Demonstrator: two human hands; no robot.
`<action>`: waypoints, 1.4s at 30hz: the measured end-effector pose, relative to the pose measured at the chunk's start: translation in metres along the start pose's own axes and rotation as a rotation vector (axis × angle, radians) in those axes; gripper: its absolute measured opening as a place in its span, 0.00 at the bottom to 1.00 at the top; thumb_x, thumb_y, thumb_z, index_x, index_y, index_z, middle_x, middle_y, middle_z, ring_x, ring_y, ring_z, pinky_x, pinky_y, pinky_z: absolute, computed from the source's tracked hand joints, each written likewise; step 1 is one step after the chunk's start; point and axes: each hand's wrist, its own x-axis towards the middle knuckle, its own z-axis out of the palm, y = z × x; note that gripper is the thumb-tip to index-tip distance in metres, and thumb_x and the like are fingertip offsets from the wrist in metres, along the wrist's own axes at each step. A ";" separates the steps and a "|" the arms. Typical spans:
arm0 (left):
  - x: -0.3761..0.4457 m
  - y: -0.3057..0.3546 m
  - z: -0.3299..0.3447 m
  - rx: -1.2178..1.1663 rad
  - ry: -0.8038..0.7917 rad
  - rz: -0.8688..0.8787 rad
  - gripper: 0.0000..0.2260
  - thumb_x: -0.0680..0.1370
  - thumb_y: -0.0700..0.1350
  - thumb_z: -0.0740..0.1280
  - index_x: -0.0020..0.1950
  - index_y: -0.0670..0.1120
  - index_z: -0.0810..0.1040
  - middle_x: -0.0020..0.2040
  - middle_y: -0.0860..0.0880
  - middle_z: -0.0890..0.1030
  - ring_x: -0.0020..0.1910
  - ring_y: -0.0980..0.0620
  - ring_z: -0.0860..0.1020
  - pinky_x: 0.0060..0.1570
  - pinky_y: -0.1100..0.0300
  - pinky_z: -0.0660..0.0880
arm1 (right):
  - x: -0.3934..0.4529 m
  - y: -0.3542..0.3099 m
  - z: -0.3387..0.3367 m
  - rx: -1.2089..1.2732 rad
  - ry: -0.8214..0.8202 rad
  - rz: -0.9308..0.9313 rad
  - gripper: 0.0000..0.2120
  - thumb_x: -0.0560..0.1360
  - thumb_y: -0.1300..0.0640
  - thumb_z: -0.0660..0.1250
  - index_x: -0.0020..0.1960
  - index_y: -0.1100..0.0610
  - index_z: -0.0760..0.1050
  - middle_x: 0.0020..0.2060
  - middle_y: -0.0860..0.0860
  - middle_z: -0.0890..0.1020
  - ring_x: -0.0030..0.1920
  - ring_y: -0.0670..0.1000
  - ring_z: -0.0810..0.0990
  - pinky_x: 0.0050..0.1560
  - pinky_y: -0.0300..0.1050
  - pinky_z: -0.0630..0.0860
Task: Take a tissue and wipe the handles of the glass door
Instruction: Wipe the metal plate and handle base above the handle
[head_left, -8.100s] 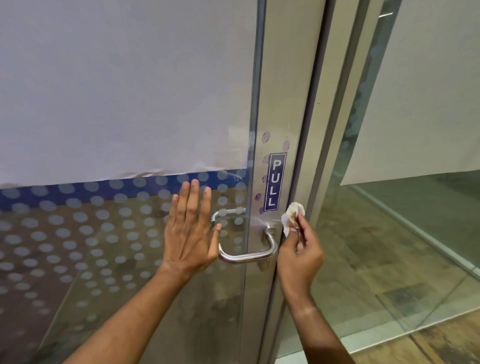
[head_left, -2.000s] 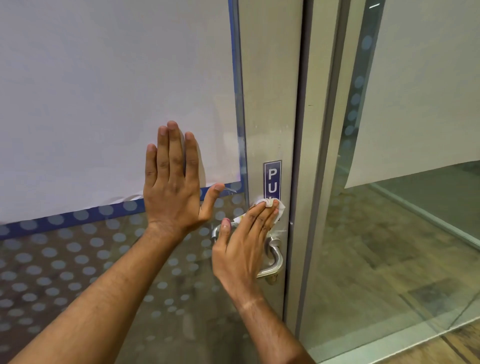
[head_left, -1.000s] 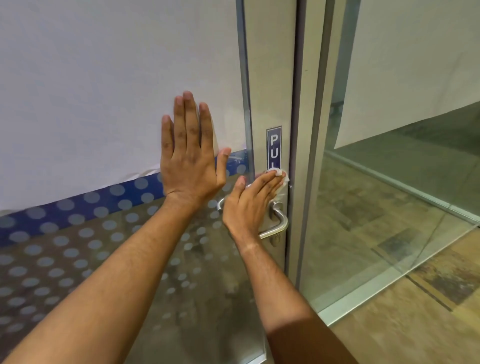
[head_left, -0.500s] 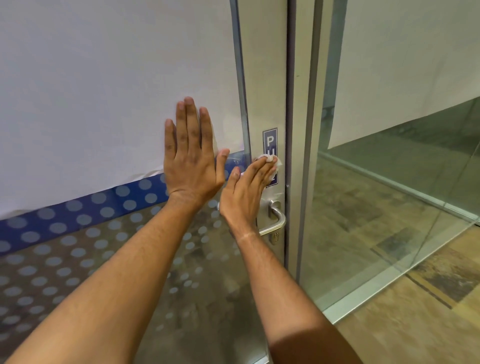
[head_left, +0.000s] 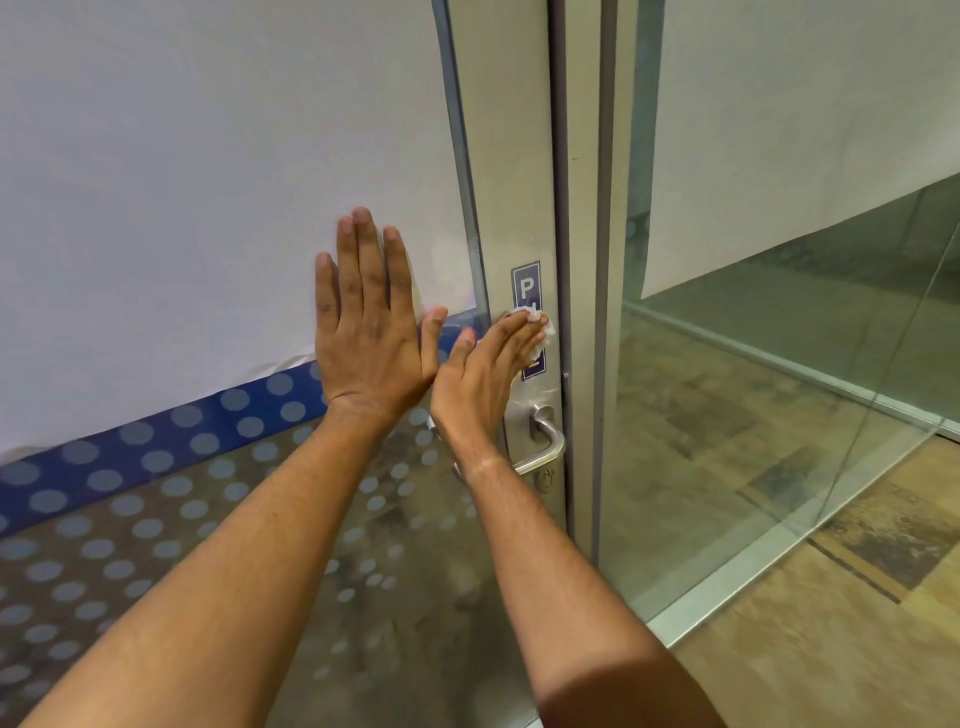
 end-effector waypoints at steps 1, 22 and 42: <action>0.000 0.001 0.000 -0.004 0.003 0.000 0.37 0.82 0.63 0.48 0.80 0.38 0.43 0.79 0.38 0.46 0.79 0.40 0.45 0.76 0.48 0.36 | -0.002 0.003 0.000 -0.016 -0.002 -0.007 0.32 0.83 0.47 0.47 0.73 0.53 0.26 0.75 0.50 0.30 0.75 0.50 0.30 0.74 0.47 0.33; 0.001 -0.001 0.001 0.012 0.005 -0.002 0.38 0.81 0.63 0.49 0.80 0.39 0.44 0.80 0.38 0.46 0.79 0.41 0.45 0.76 0.48 0.37 | -0.014 0.016 -0.002 0.050 -0.079 0.151 0.32 0.83 0.46 0.46 0.76 0.58 0.31 0.76 0.54 0.32 0.74 0.48 0.30 0.74 0.46 0.32; 0.000 0.000 -0.001 -0.005 -0.004 0.007 0.37 0.82 0.62 0.49 0.80 0.38 0.44 0.80 0.38 0.46 0.79 0.40 0.45 0.76 0.48 0.35 | -0.026 0.023 0.000 0.083 -0.112 0.293 0.34 0.83 0.45 0.46 0.76 0.61 0.31 0.76 0.56 0.32 0.75 0.51 0.31 0.74 0.46 0.32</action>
